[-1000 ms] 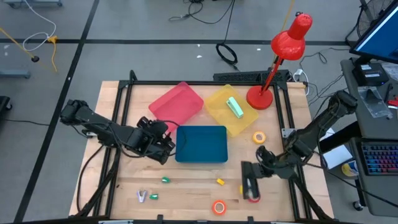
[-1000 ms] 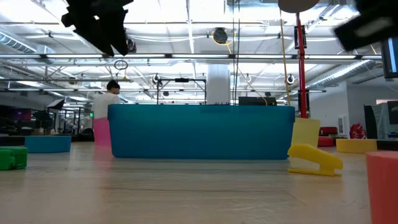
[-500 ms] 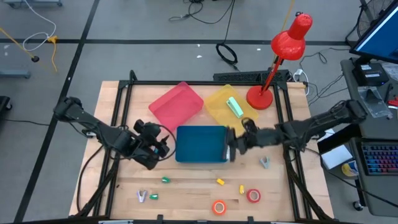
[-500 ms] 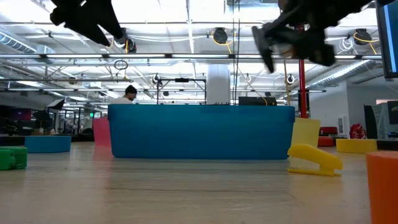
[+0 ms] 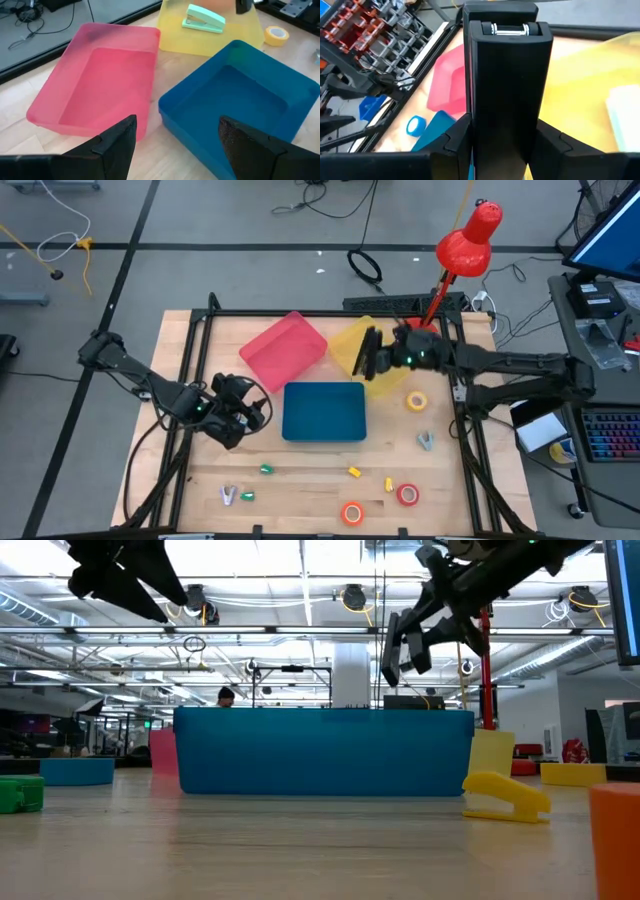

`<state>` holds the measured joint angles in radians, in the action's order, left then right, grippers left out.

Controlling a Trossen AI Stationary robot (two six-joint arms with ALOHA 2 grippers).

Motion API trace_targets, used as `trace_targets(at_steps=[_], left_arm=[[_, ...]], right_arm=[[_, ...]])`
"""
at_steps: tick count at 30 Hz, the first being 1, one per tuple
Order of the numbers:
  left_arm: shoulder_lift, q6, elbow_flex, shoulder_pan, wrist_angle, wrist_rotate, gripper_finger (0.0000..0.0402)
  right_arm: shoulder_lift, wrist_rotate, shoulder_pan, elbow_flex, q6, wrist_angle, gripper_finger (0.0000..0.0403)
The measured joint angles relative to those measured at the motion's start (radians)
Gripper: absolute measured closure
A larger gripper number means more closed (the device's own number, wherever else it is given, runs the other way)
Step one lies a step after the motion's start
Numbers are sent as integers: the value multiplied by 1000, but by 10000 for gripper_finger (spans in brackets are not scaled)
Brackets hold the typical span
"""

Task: Pick and place Stapler, Stapler remover, tape
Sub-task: Put the black stapler into the yellow bin

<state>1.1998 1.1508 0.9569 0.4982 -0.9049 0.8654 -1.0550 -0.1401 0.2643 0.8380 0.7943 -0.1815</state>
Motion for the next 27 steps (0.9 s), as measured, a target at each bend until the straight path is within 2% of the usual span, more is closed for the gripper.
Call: trace_targets(at_steps=[7, 14, 18, 27], left_arm=[[-4, -17, 0, -60, -5, -1, 128], [-4, -22, 0, -78, -11, -5, 128], [-4, -16, 0, -77, -10, -4, 128], [-3, -12, 0, -77, -9, -2, 128]], right_arm=[[-119, 65, 104, 188, -165, -243, 271], [-294, 61, 123, 352, -266, -449, 271], [-401, 18, 123, 407, -307, -544, 271], [-571, 10, 156, 482, -402, -591, 271]])
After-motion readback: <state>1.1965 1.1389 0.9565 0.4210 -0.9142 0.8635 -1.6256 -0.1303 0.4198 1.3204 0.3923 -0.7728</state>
